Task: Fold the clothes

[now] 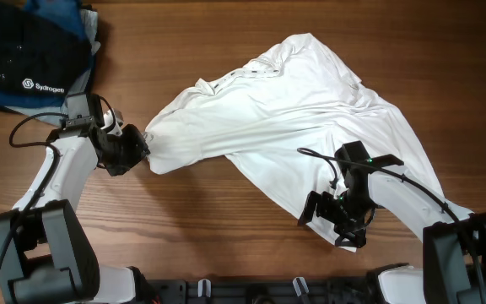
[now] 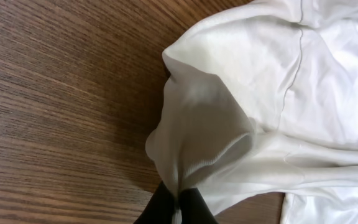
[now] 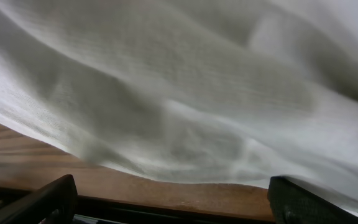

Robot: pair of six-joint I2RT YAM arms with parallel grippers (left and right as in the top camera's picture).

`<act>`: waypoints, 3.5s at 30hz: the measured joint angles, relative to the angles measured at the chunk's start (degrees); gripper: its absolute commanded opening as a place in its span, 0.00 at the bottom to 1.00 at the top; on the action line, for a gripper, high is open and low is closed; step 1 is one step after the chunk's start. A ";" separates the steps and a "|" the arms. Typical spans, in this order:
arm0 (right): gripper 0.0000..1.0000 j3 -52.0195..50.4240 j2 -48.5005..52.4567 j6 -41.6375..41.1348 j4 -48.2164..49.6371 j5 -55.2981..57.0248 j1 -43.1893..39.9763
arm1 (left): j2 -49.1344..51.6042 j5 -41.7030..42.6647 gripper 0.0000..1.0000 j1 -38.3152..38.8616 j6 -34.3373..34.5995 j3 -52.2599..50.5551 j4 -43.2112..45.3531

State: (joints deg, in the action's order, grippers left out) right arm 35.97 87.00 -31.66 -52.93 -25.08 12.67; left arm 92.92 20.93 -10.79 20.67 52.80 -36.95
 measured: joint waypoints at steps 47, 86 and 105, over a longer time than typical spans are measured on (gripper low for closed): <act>0.94 11.41 -5.38 7.37 -18.58 0.52 -10.73 | 0.00 0.00 0.04 0.00 -0.44 0.00 0.09; 0.73 -0.74 -2.14 6.45 4.00 -2.25 -16.22 | 0.00 1.95 0.04 0.00 -2.01 0.00 1.36; 0.70 4.52 -2.14 13.55 5.97 -1.38 -16.22 | 0.00 3.23 0.04 0.00 -2.38 0.00 1.38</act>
State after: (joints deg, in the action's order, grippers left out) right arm 40.49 84.86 -18.11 -46.96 -26.46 -3.55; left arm 92.92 24.16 -10.79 18.28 52.80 -35.57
